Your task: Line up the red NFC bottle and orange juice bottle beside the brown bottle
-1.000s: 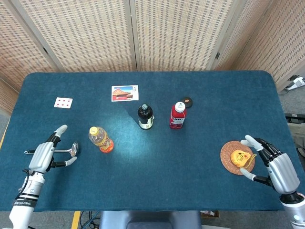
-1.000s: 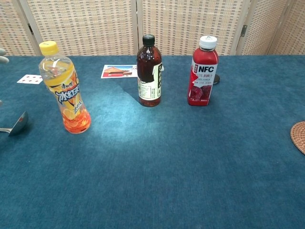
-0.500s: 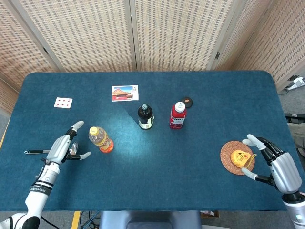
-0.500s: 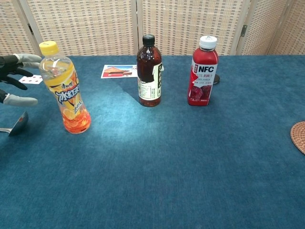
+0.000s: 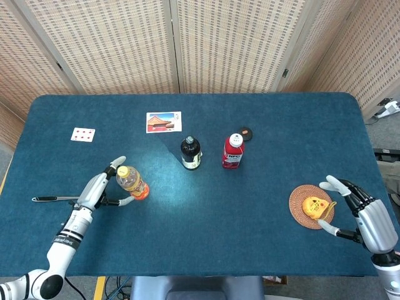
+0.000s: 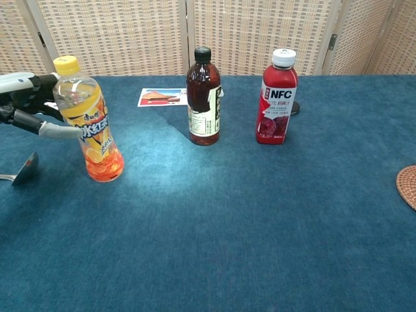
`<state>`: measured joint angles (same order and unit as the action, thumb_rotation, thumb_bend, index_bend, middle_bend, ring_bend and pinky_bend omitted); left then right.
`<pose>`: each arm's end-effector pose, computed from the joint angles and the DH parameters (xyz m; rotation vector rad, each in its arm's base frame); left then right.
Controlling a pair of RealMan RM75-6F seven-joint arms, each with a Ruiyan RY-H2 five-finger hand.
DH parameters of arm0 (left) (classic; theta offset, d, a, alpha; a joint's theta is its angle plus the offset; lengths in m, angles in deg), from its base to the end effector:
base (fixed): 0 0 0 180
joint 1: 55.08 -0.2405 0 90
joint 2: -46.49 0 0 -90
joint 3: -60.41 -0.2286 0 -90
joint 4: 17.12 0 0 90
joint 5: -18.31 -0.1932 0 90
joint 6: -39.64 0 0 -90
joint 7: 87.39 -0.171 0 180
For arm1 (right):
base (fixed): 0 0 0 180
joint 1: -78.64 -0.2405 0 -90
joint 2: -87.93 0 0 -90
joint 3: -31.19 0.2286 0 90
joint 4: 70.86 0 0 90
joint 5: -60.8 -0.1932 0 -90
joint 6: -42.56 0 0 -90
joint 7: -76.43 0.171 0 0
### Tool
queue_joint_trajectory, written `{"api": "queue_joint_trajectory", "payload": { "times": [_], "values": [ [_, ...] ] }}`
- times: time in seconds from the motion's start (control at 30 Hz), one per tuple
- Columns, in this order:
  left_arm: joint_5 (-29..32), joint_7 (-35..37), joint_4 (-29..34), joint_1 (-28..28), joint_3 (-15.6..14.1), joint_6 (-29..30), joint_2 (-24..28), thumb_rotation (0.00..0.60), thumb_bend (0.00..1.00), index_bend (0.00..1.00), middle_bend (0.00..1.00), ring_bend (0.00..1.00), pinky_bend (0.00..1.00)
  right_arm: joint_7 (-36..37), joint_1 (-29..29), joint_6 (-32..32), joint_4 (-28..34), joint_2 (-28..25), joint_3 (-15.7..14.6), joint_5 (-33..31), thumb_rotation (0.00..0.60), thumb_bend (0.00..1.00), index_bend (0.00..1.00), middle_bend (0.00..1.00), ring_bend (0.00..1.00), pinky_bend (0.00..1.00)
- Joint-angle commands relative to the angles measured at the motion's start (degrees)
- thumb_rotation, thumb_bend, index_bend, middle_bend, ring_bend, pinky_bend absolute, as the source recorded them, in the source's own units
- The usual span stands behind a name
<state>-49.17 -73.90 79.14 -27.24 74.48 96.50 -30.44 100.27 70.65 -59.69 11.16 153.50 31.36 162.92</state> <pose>-0.1740 0.3170 0.0539 -1.4189 -1.5498 -1.2511 -0.2371 -0.1987 0.1842 1.4874 -0.8131 1.4631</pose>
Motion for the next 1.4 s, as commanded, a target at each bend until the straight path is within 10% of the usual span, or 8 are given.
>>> {"api": "queue_joint_trajectory", "payload": {
  "times": [0.03, 0.7, 1.4],
  "values": [
    [0.3, 0.1, -0.3, 0.6, 0.2, -0.3, -0.6, 0.600, 0.14, 0.06, 0.04, 0.09, 0.18, 0.3, 0.1, -0.1, -0.1, -0.1, 0.1, 0.0, 0.600, 0.06, 0.13, 0.31, 0.20, 0.40],
    [1.4, -0.5, -3.8, 1.9, 0.7, 2.2, -4.8, 0.600, 0.14, 0.51, 0.36, 0.26, 0.21, 2.0, 0.4, -0.1, -0.3, -0.3, 0.7, 0.0, 0.600, 0.06, 0.14, 0.32, 0.20, 0.40],
    [1.1, -6.1, -3.1, 4.6, 2.3, 4.4, -6.8, 0.600, 0.14, 0.65, 0.51, 0.38, 0.26, 3.1, 0.4, 0.4, -0.5, -0.5, 0.9, -0.1, 0.600, 0.06, 0.14, 0.32, 0.20, 0.40]
  ]
}}
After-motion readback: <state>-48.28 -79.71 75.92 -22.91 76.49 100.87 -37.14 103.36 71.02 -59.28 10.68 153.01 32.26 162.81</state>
